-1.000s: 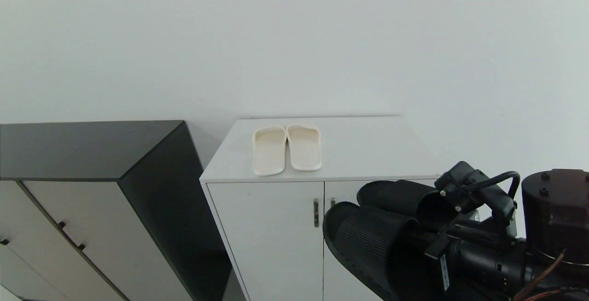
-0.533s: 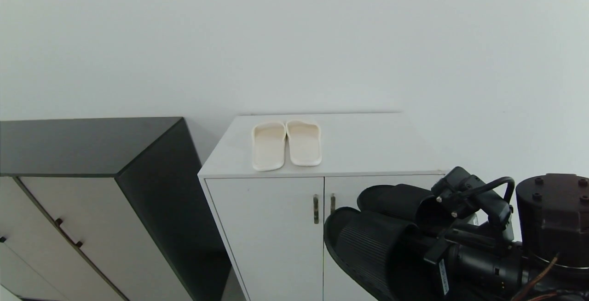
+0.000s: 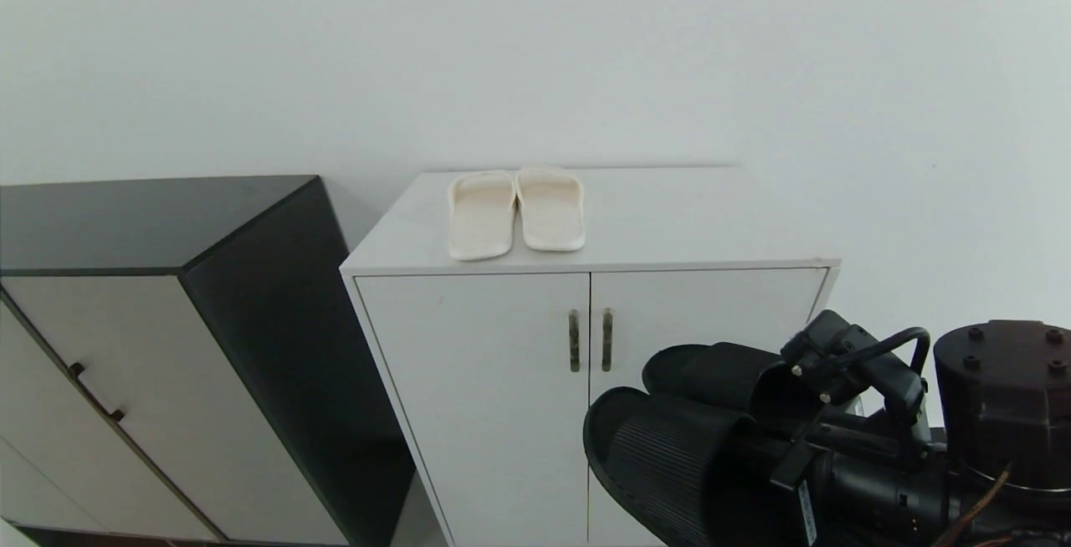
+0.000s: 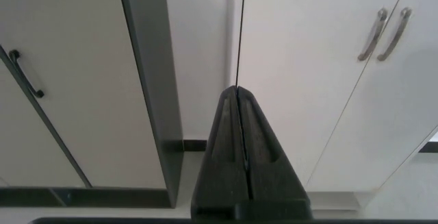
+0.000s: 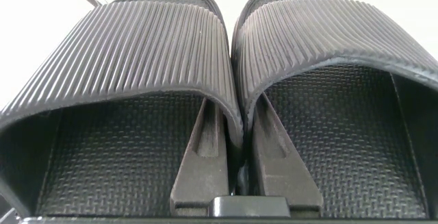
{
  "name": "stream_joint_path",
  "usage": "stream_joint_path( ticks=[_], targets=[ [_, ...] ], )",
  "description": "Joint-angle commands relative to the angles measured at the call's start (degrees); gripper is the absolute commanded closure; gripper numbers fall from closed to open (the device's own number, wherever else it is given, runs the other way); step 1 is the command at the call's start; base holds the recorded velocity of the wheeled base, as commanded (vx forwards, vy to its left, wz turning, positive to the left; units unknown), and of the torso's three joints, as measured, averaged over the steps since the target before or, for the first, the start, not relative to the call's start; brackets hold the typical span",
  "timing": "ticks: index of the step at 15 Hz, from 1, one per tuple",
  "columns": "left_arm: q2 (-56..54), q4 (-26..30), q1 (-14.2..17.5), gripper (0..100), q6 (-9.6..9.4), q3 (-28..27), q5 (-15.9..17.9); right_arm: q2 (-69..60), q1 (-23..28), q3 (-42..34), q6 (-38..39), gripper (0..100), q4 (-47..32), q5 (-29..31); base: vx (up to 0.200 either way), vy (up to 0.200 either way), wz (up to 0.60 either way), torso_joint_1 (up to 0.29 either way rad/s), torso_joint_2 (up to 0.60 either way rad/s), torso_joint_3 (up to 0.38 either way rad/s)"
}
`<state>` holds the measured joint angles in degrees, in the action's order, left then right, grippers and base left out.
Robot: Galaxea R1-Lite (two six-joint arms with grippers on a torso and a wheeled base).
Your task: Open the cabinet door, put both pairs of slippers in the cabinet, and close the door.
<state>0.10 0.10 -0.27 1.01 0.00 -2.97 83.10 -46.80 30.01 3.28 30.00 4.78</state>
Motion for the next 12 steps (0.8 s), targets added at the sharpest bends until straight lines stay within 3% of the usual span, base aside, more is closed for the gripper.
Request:
stream_joint_path(
  ticks=[1, 2, 3, 12],
  targets=[
    [-0.01, -0.01, 0.00, 100, 0.04, 0.00, -0.01, 0.30, -0.05, -0.31, -0.03, 100, 0.06, -0.03, 0.000, 0.000, 0.00, -0.193, 0.52, 0.310],
    [-0.01, -0.01, 0.00, 100, 0.31, 0.00, -0.10, 0.66, -0.05, -0.31, -0.03, 100, 0.06, -0.03, 0.000, 0.000, 0.00, -0.193, 0.52, 0.320],
    [-0.01, -0.01, 0.00, 0, 0.31, 0.00, -0.10, 0.83, -0.05, -0.31, -0.03, 100, 0.06, -0.03, 0.000, 0.000, 0.00, -0.188, 0.51, 0.325],
    [-0.01, -0.10, 0.00, 0, -0.13, 0.00, 0.34, 0.48, -0.05, -0.83, -0.12, 100, 0.41, 0.23, 0.000, 0.000, 0.00, -0.153, 0.48, 0.325]
  ],
)
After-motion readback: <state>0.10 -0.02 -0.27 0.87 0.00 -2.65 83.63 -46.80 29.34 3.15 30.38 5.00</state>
